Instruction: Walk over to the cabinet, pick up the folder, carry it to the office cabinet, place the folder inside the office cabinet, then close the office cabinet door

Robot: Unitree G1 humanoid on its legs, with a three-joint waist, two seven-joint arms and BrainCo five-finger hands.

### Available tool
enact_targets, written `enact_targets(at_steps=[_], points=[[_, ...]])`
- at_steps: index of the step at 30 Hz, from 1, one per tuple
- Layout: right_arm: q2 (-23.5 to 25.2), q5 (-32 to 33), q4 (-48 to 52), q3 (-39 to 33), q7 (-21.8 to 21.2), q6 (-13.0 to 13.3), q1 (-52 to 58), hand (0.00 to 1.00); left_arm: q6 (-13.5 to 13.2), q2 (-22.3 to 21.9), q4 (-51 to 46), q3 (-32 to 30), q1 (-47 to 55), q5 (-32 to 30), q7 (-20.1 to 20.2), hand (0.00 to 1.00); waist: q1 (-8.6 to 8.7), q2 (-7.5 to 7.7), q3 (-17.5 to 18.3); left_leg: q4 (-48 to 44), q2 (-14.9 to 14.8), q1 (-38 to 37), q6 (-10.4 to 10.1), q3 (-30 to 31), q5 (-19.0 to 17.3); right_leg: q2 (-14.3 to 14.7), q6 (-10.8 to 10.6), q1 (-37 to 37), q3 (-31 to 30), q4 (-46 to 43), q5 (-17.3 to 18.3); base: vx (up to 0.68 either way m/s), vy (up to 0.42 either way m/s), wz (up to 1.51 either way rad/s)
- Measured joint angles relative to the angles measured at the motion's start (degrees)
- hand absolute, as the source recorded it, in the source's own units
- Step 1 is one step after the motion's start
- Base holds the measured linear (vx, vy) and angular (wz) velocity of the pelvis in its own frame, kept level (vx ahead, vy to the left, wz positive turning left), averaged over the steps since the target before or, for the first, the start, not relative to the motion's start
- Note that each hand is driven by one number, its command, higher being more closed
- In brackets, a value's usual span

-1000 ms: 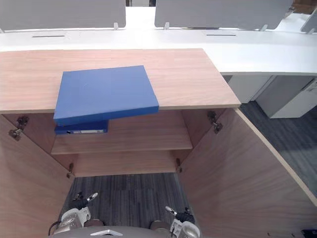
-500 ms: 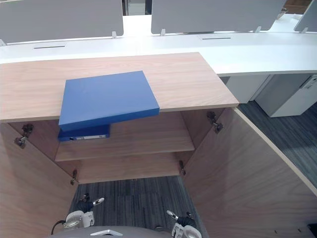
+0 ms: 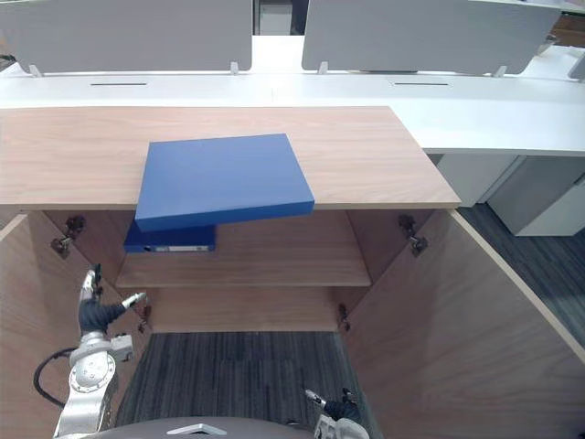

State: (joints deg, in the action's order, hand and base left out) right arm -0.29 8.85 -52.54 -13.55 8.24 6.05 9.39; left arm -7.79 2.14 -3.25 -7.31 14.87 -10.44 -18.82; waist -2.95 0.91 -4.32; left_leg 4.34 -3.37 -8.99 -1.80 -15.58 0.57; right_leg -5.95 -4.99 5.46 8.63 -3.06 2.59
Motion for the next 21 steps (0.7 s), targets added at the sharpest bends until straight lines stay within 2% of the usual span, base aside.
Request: enact_targets(at_steps=[4, 10, 16, 21], points=[[-0.1, 0.5, -0.1, 1.4, 0.0, 0.0, 0.2, 0.00, -0.6, 0.3, -10.2, 2.6, -0.1, -6.1, -2.3, 0.00, 0.00, -0.18, 0.4, -0.5, -0.4, 0.0, -0.2, 0.1, -0.7, 0.2, 0.0, 0.5, 0.0, -0.4, 0.8, 0.00, -0.009, 0.00], [-0.4, 0.4, -0.5, 1.7, 0.1, 0.0, 0.2, 0.00, -2.6, 2.9, -18.3, 9.0, -1.1, -13.1, -3.7, 0.00, 0.83, -0.60, 1.8, -0.5, -0.4, 0.2, -0.3, 1.2, -0.9, 0.4, 0.3, 0.3, -0.5, -1.5, 2.0, 0.02, -0.013, 0.06], [-1.2, 0.4, -2.5, 3.0, 0.0, 0.4, -0.9, 0.00, -2.6, 6.3, -18.7, 12.3, -4.6, -21.4, -4.8, 0.00, 1.57, -0.69, 2.2, -1.1, -0.4, 0.1, -0.2, 1.3, -0.9, 0.7, 0.4, 0.3, -3.5, -1.2, 2.0, 0.01, -0.002, 0.02], [-1.8, 0.4, -2.5, 3.9, -0.1, 0.6, -1.2, 0.00, -1.9, 10.9, -18.3, 15.3, -8.0, -29.5, -5.0, 0.00, 2.75, -0.79, 2.6, -1.1, -0.4, 0.2, -0.2, 0.5, -1.0, 0.8, 0.3, -0.7, -5.0, -1.2, 1.9, -0.04, -0.008, -0.09]])
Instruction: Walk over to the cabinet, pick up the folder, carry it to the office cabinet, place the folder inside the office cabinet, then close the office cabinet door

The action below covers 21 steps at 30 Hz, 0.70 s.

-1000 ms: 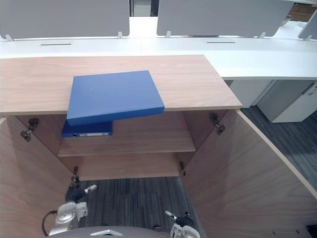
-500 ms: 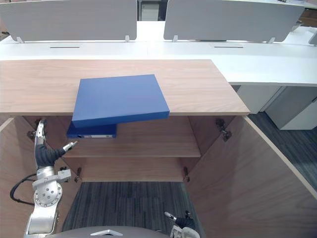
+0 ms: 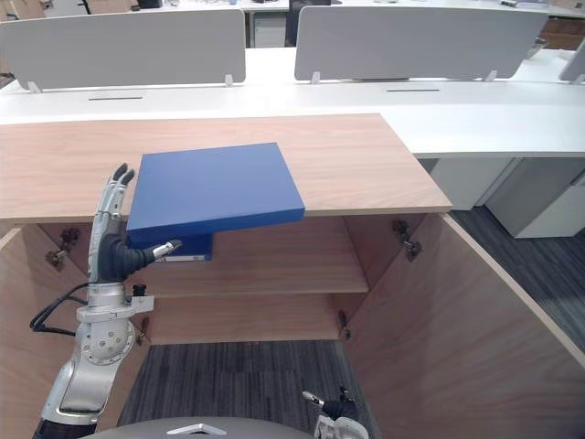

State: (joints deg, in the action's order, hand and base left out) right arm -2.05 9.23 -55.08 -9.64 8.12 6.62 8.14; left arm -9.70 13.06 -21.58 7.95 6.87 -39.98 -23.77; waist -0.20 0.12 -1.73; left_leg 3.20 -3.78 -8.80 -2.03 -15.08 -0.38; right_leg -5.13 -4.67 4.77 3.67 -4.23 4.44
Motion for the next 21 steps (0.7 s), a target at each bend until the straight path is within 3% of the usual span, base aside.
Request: enact_targets(at_steps=[11, 21], points=[[-0.9, 0.0, -0.1, 0.5, -0.1, -0.6, -0.6, 0.00, 3.5, 9.1, 9.0, 1.6, -6.4, -14.3, 0.2, 0.00, 1.56, -0.52, 0.7, 1.3, 0.6, -0.2, 0.4, -0.1, 0.5, 0.0, 0.4, 1.2, -0.1, 4.4, -2.5, -0.01, -0.003, -0.03], [-1.1, 0.0, -0.5, 0.5, -0.5, -0.7, -1.7, 0.00, 5.4, 11.7, 13.9, 3.4, -10.7, -18.1, 0.7, 0.00, 2.72, -0.47, 0.6, 1.3, 0.7, -0.1, 0.4, -0.4, 0.5, 0.0, 0.5, 1.4, -0.5, 6.5, -3.8, -0.02, -0.018, -0.04]])
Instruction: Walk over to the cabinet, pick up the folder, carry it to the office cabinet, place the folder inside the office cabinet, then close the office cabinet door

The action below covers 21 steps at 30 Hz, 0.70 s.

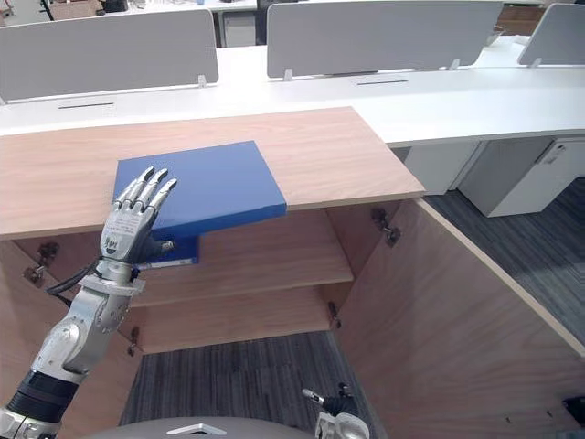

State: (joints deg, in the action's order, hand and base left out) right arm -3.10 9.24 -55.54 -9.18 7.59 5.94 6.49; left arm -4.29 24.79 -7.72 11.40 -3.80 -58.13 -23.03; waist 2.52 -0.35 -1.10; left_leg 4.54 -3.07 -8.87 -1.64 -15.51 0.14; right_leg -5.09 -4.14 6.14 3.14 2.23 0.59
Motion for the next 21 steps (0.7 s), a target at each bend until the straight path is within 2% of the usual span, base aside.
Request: enact_targets(at_steps=[18, 19, 21], points=[[-0.9, 0.0, -0.1, 0.0, 0.0, -0.2, 0.2, 0.00, 1.8, -0.2, 4.6, -0.2, 0.0, -0.7, 2.1, 0.00, 0.84, 0.73, -0.6, 0.0, 0.1, 0.1, 0.0, 0.0, 0.0, 0.0, -0.2, 0.5, -0.6, 1.8, -1.3, -0.01, -0.007, -0.02], [-0.9, 0.0, -0.1, 0.0, 0.0, -0.2, 0.1, 0.00, 1.8, -0.2, 4.6, -0.3, 0.0, -0.7, 2.1, 1.00, 0.84, 0.73, -0.6, 0.0, 0.1, 0.1, 0.0, 0.0, 0.0, 0.0, -0.2, 0.5, -0.6, 1.8, -1.3, 0.00, 0.000, 0.00], [-0.9, 0.0, -0.1, 0.0, -0.1, -0.2, 0.1, 0.00, 1.8, -0.6, 4.6, -0.6, 0.0, -0.7, 2.2, 1.00, 0.87, 0.70, -0.7, 0.0, 0.1, 0.0, 0.0, 0.0, 0.0, 0.0, -0.2, 0.6, -0.6, 1.9, -1.3, 0.00, 0.000, 0.00]])
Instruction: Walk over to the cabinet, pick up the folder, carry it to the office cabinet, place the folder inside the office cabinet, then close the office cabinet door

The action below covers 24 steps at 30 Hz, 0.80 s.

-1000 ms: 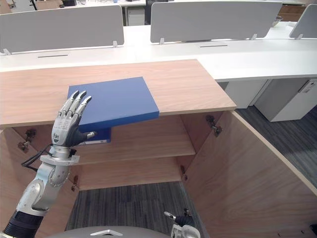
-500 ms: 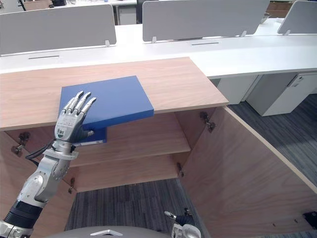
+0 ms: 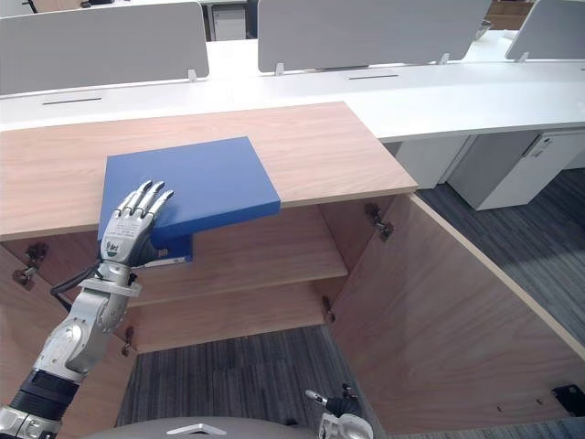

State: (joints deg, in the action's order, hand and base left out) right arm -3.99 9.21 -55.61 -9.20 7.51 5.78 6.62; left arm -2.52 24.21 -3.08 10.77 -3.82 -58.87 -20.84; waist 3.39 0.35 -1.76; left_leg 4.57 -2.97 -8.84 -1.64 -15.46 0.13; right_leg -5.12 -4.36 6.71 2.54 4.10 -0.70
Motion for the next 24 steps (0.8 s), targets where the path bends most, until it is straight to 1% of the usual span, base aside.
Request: enact_targets(at_steps=[7, 11, 16, 19, 22, 24], points=[[0.0, -0.1, 0.0, 0.0, -0.1, 0.0, 0.0, 0.00, 0.0, -0.7, 0.1, -2.1, 0.1, -0.5, -0.2, 1.00, 0.36, 0.02, 0.0, 0.0, 0.0, -0.2, 0.0, 0.0, 0.0, 0.0, 0.0, 0.2, 0.0, 0.2, -0.1, 0.00, 0.000, 0.00], [0.0, -0.1, 0.1, 0.0, -1.0, 0.0, 0.0, 0.00, -0.1, -0.7, -0.7, -3.6, 0.1, -1.1, -1.1, 1.00, 0.48, 0.02, 0.0, 0.0, 0.0, -0.2, 0.0, -0.1, 0.0, 0.0, 0.0, 0.3, -0.1, 0.4, -0.4, 0.00, 0.000, 0.00], [0.0, -0.1, 0.1, 0.0, -1.1, 0.0, 0.0, 0.00, -0.3, -0.7, -1.2, -3.8, 0.1, -1.0, -1.9, 1.00, 0.46, 0.02, 0.0, 0.0, 0.0, -0.2, 0.0, -0.1, 0.0, 0.0, 0.0, 0.4, -0.1, 0.5, -0.5, 0.00, 0.000, 0.00], [0.0, -0.1, 0.1, 0.0, -1.0, 0.0, 0.0, 0.00, -0.7, -0.8, -3.9, -3.8, 0.6, -0.5, -2.3, 1.00, 0.36, 0.05, 0.0, 0.0, 0.0, -0.3, 0.0, 0.0, 0.0, 0.0, 0.0, 0.5, 0.0, 0.5, -0.5, 0.00, 0.000, 0.00], [0.0, 0.1, 0.1, 0.2, -1.0, 0.0, 0.0, 0.00, -1.3, -2.3, -8.7, -3.0, 2.9, 1.0, -2.3, 1.00, 0.28, 0.07, 0.0, 0.0, 0.1, -0.3, 0.0, 0.1, 0.0, -0.1, 0.0, 0.6, 0.0, 0.5, -0.5, 0.00, 0.000, 0.00], [0.0, 0.7, -0.6, 0.7, -0.9, 0.1, -0.1, 0.00, -2.6, -6.0, -14.4, -0.4, 5.9, 4.3, -2.7, 1.00, -0.07, 0.12, 0.0, 0.0, 0.2, -0.3, 0.0, 0.1, 0.0, -0.3, -0.1, 0.5, -0.3, 0.2, -0.4, 0.00, 0.000, 0.00]])
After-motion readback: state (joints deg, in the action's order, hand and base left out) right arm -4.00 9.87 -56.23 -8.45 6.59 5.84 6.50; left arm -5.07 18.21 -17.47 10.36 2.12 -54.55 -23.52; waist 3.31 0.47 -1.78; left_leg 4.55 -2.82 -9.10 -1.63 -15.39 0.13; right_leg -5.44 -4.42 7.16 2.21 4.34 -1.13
